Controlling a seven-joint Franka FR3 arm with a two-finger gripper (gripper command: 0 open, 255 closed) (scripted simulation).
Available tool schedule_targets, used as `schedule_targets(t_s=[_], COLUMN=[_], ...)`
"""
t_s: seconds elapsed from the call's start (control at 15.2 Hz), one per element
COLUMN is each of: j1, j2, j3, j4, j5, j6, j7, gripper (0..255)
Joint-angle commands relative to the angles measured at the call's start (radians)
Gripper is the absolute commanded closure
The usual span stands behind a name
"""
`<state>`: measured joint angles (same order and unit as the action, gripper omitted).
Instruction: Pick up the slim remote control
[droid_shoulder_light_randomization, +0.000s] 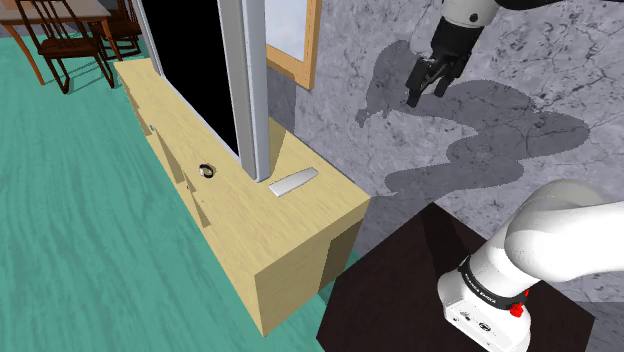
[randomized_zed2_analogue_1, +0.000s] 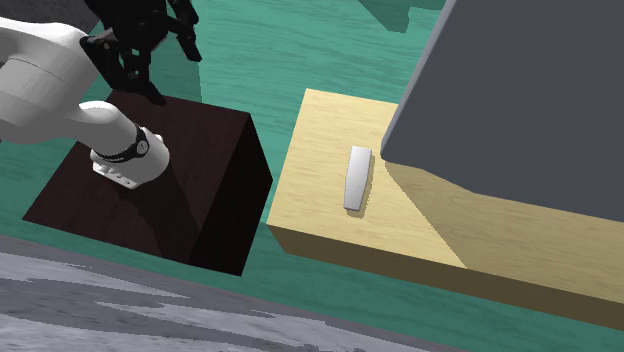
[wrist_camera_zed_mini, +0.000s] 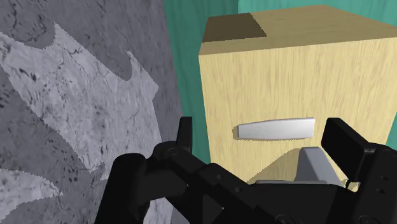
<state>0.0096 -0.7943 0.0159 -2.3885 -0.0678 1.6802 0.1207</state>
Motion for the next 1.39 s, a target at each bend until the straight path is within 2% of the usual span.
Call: schedule_targets(t_s=[0.0, 0.4, 0.79, 1.06, 1.32], j1=[0.0, -0.032, -0.071, -0.104, -0.139], j2=[0.0, 0.108, 0.284, 0.431, 0.595], j3=[0.0, 0.113, 0.222, 0.288, 0.342], j4=[0.0, -0.077, -0.088, -0.061, -0.008], j5=[0.0, 0.069, 0.113, 0.113, 0.082], j6=[0.0, 0.164, 0.335, 0.445, 0.542], j7=[0.0, 0.267, 0.53, 0.709, 0.897], gripper=[0, 0, 0, 0, 0])
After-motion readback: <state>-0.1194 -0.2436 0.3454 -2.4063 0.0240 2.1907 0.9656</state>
